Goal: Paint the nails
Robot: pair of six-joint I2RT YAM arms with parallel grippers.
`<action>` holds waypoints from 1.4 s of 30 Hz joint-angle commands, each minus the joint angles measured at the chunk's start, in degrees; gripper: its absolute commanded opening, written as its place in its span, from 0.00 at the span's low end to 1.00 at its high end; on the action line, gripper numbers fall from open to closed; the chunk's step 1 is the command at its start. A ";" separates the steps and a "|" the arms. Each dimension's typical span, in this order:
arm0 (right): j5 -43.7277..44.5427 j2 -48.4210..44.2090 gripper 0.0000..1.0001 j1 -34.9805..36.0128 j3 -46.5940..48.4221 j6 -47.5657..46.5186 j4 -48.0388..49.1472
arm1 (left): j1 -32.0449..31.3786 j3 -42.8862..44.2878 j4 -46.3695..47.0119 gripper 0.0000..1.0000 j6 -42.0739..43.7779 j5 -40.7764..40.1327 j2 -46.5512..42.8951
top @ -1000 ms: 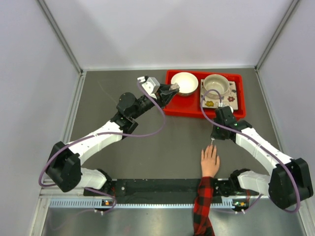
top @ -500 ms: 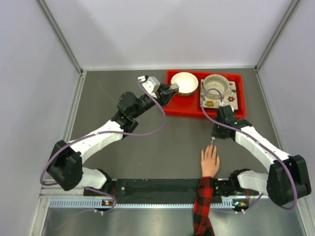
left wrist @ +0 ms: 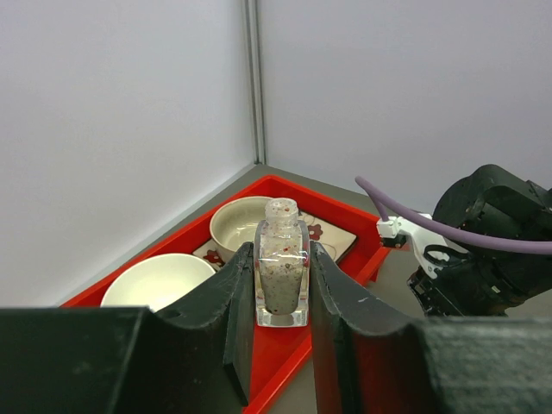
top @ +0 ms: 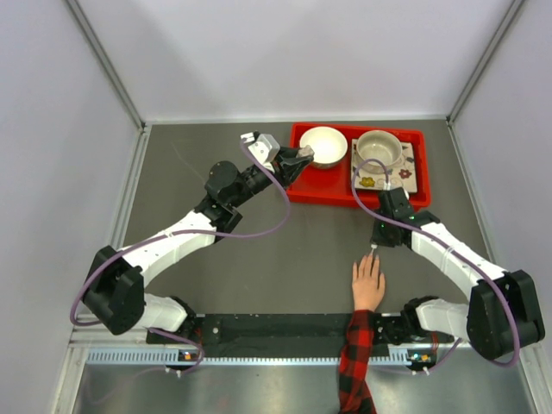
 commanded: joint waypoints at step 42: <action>0.32 2.30 0.00 -0.46 0.72 -0.11 3.29 | 0.64 2.16 4.54 0.00 -1.18 1.34 0.69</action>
